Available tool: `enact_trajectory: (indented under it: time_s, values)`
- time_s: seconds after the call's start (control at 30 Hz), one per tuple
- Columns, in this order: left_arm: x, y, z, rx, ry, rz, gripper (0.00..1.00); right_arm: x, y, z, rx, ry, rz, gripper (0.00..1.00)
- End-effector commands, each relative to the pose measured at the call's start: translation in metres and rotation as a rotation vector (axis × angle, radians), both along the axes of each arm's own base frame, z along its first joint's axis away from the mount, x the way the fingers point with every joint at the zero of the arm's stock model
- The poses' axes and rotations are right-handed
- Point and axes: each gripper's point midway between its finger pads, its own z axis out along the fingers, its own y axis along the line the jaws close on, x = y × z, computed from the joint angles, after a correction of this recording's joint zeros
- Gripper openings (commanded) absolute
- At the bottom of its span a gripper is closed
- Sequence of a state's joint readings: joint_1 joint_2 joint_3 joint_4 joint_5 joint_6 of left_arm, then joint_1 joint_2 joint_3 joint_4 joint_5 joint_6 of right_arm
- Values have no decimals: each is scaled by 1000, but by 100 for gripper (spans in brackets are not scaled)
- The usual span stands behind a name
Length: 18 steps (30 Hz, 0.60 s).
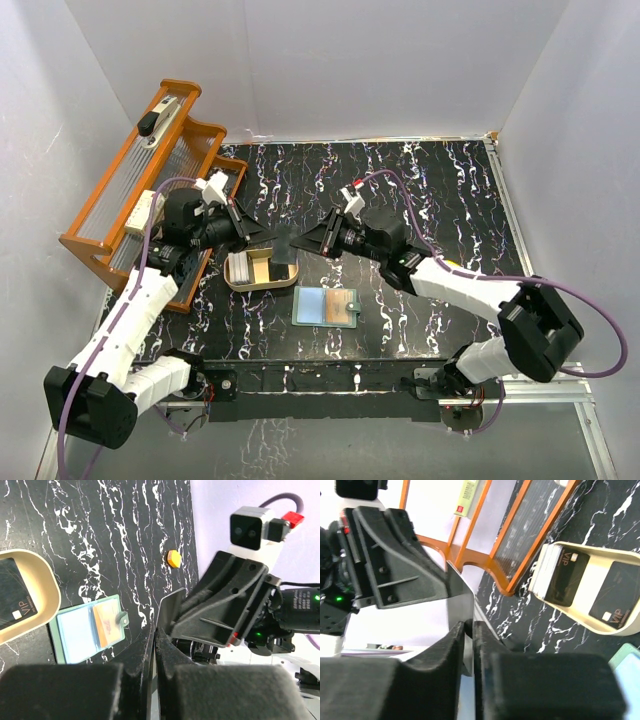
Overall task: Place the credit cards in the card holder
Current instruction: Pick up the credit card from the storage box.
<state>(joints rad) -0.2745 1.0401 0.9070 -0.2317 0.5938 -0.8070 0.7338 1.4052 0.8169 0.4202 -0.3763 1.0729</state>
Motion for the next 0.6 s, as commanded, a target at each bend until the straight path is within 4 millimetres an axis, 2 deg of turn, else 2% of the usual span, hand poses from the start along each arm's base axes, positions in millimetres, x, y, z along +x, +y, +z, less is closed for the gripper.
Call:
enact_trajectory:
  time_s: [0.0, 0.17, 0.23, 0.37, 0.57]
  values:
    - [-8, -2, -4, -16, 30, -13, 7, -12, -7, 44, 99, -103, 5, 0]
    - [-11, 4, -20, 46, 45, -16, 40, -14, -21, 36, 18, -142, -22, 0]
    - [-14, 9, -29, 89, 54, -15, 48, -16, -28, 29, -31, -148, -34, 0]
    - [-25, 18, -54, 178, 84, -36, 50, -22, -45, 8, -142, -150, -55, 0]
    - [-43, 20, -85, 274, 131, -57, 46, -33, -66, -47, -311, -93, -51, 0]
